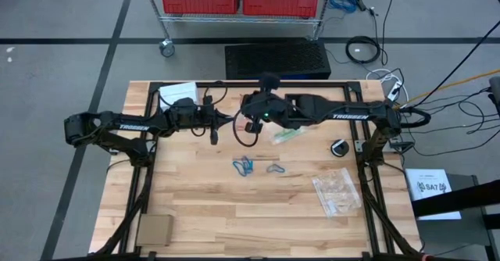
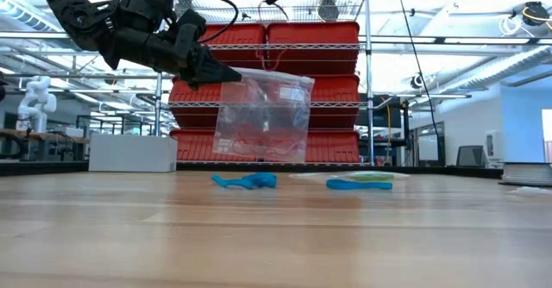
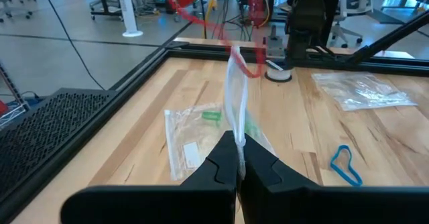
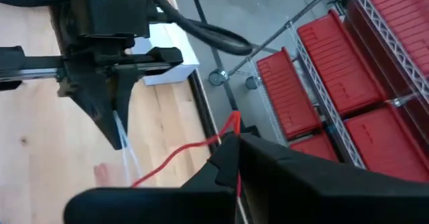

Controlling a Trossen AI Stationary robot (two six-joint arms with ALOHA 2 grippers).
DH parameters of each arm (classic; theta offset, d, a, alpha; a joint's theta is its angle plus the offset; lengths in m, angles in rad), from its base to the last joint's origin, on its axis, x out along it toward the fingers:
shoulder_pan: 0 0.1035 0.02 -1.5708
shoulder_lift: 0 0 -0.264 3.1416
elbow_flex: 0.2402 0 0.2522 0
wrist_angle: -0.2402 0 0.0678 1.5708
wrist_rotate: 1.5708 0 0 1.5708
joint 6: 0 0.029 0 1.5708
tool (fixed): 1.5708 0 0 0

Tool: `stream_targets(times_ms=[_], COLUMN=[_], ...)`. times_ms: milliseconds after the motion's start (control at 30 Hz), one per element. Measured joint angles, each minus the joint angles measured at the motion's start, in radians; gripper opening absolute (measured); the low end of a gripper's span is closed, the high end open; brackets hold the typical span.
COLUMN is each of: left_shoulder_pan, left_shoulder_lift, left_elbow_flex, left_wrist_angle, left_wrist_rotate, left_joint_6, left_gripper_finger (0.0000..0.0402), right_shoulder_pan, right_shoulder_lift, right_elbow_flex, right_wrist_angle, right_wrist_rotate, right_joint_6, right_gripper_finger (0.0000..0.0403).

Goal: Sort rubber bands
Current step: Put the red rubber band into the top left transparent zip lock bag

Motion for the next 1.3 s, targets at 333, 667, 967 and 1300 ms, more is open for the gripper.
stream_targets(times_ms=[333,667,967,1300], left_shoulder_pan=[0.000,0.000,0.000,0.000], left_shoulder_lift=[0.000,0.000,0.000,0.000], left_elbow_flex=[0.000,0.000,0.000,0.000], left_wrist_angle=[0.000,0.000,0.000,0.000], left_wrist_rotate=[0.000,0.023,0.023,0.023], left_joint_6=[0.000,0.000,0.000,0.000], left_gripper_finger=[0.0002,0.0002,0.0002,0.0002], right_shoulder_pan=[-0.001,-0.008,-0.017,-0.016], right_shoulder_lift=[-0.001,-0.001,-0.001,-0.001], right_elbow_flex=[0.013,0.013,0.013,0.013], right_wrist_angle=[-0.001,0.025,0.031,-0.020], right_wrist_rotate=[-0.001,-0.001,-0.005,-0.037], right_joint_6=[-0.078,-0.136,-0.151,-0.152], right_gripper_finger=[0.0000,0.0000,0.0000,0.0000])
